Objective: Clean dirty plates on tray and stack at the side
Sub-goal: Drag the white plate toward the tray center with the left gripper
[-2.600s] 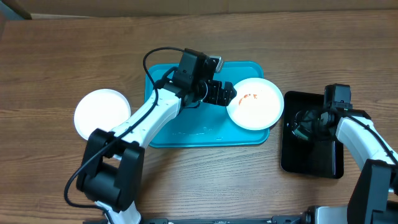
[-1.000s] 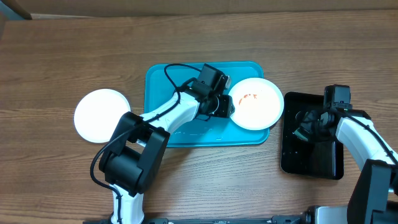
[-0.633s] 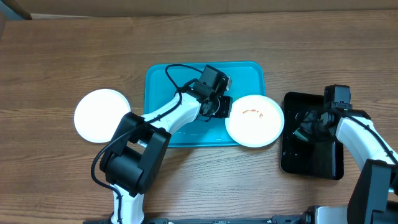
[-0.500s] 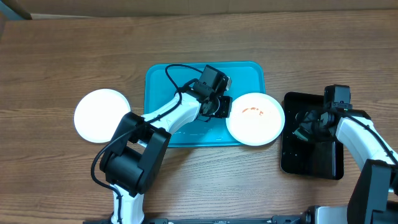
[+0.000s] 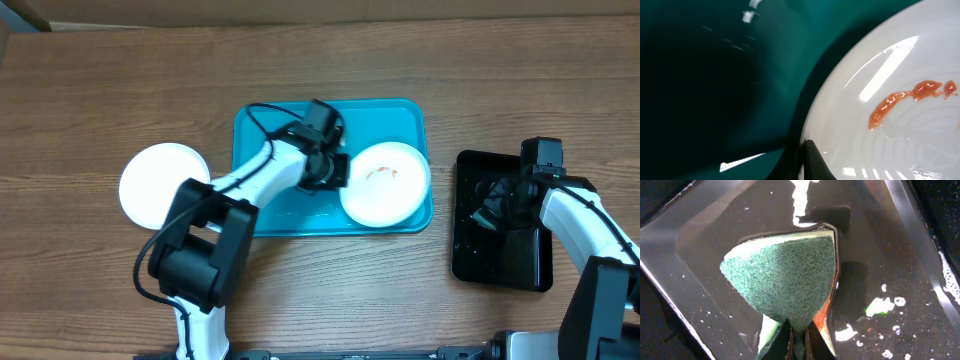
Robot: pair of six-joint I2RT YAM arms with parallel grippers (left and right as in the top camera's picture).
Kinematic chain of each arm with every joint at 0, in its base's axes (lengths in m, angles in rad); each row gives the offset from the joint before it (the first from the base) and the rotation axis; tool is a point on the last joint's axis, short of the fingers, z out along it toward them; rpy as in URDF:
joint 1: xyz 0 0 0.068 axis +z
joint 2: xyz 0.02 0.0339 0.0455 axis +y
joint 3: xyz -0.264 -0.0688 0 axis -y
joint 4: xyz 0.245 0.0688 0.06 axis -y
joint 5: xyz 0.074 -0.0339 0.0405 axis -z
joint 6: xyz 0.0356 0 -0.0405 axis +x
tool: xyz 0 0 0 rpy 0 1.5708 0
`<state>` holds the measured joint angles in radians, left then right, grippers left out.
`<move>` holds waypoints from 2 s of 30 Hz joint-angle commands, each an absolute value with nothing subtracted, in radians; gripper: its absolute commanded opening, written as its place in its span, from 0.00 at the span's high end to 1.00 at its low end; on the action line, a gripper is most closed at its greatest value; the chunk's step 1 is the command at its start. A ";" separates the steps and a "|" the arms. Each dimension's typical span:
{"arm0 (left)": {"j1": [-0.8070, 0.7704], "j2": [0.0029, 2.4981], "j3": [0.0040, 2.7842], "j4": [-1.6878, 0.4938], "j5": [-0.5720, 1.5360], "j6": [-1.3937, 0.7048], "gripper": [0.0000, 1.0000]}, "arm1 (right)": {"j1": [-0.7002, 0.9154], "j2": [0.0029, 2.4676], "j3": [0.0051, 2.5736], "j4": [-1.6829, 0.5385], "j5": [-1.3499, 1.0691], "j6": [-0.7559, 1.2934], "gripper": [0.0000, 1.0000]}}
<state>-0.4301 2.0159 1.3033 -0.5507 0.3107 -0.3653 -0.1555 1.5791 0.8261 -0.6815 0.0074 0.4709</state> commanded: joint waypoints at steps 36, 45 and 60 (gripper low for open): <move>-0.350 1.819 1.229 -0.796 0.334 -0.444 0.61 | -0.156 1.582 1.140 -1.032 -0.002 0.438 0.96; -0.451 1.821 1.125 -0.571 0.303 -0.519 0.67 | -0.156 1.582 1.140 -1.050 -0.001 0.438 0.96; -0.507 1.844 1.121 -0.607 0.205 -0.572 0.76 | -0.156 1.582 1.118 -1.062 -0.002 0.438 0.96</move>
<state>-0.5026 1.8309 1.1316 -0.6010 0.2222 -0.5510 -0.1555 1.5814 1.1172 -1.0645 0.0032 0.4438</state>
